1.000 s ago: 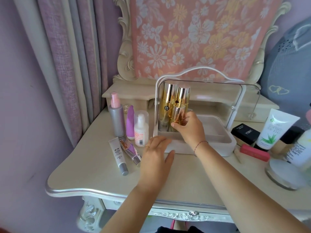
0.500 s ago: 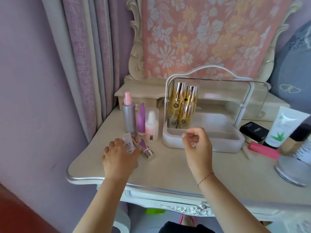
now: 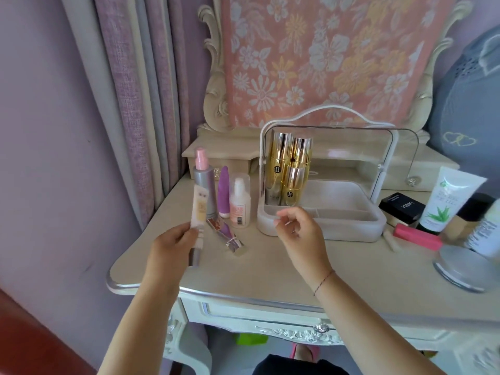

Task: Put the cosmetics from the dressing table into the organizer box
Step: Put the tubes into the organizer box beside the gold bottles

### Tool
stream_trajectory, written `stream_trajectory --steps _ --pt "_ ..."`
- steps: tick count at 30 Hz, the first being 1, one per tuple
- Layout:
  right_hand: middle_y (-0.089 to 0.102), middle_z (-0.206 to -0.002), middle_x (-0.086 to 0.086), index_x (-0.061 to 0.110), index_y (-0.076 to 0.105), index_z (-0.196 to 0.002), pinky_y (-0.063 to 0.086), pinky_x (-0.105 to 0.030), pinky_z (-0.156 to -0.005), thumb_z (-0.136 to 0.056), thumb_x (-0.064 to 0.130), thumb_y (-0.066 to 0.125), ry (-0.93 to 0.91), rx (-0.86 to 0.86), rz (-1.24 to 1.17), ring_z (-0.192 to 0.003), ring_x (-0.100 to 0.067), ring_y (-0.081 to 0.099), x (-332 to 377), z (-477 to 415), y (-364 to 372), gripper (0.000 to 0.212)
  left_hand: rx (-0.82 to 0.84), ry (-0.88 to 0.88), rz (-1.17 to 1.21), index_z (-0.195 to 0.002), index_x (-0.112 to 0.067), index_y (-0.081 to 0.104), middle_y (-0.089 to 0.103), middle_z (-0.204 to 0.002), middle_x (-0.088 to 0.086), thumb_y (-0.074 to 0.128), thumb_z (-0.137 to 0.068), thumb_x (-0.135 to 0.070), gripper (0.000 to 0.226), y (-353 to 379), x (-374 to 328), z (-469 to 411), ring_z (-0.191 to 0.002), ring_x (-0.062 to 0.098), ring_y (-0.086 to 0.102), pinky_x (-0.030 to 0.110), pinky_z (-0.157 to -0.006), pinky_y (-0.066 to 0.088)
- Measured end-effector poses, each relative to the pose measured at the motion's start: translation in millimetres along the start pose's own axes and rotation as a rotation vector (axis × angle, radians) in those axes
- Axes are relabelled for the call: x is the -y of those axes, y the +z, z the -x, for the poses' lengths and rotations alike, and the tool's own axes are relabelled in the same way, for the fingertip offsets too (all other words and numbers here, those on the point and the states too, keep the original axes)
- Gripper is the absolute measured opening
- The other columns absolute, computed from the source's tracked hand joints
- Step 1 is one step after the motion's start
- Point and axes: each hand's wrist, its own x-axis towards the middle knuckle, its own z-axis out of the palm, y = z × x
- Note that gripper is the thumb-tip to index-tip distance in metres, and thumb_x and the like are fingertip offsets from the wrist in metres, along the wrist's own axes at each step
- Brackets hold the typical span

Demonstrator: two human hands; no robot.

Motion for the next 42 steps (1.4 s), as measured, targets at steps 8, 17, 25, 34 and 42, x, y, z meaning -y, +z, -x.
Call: stream_trajectory --steps 8,17,25,34,42 --pt "0.059 -0.068 -0.004 0.016 0.07 -0.097 0.041 -0.02 -0.051 -0.087 0.02 0.064 0.207 0.301 -0.344 -0.056 -0.011 0.049 29.3 -9.1 -3.3 0.011 0.418 0.095 0.207 -0.102 -0.013 0.069 0.07 -0.084 0.002 0.054 -0.092 -0.01 0.018 65.5 -17.2 22.4 -0.078 0.013 0.06 0.028 -0.073 0.046" --pt "0.067 -0.075 0.002 0.007 0.069 -0.102 0.051 -0.015 -0.057 -0.086 0.014 0.065 0.09 0.045 -0.152 -0.056 -0.001 0.061 37.6 -62.5 -37.3 0.018 0.194 0.589 -0.382 -0.118 -0.017 0.059 0.06 -0.117 -0.005 0.056 -0.089 -0.022 0.029 112.5 -3.9 28.1 -0.111 0.012 0.052 0.02 -0.09 0.037" --pt "0.07 -0.088 0.0 0.01 0.067 -0.097 0.059 -0.043 -0.074 -0.083 0.015 0.067 -0.074 0.036 0.217 -0.082 -0.021 0.07 28.4 -103.9 -4.8 0.015 0.216 0.69 -0.567 -0.118 -0.005 0.058 0.058 -0.124 0.009 0.037 -0.084 -0.033 0.049 122.4 15.0 13.3 -0.124 0.025 0.047 0.032 -0.099 0.036" --pt "0.073 -0.089 -0.003 0.012 0.067 -0.097 0.06 -0.041 -0.071 -0.085 0.019 0.065 -0.048 0.041 0.324 -0.077 -0.018 0.071 16.8 -107.0 8.3 0.014 0.219 0.699 -0.506 -0.116 -0.005 0.058 0.057 -0.123 0.008 0.037 -0.084 -0.031 0.046 122.8 17.1 11.5 -0.124 0.024 0.046 0.03 -0.098 0.036" --pt "0.073 -0.087 -0.003 0.011 0.069 -0.094 0.06 -0.04 -0.073 -0.085 0.012 0.063 -0.052 -0.053 0.346 -0.077 -0.019 0.07 12.8 -108.0 11.1 0.011 0.216 0.706 -0.503 -0.115 -0.006 0.058 0.058 -0.122 0.006 0.037 -0.084 -0.032 0.045 122.6 19.8 10.2 -0.126 0.022 0.044 0.026 -0.097 0.035"
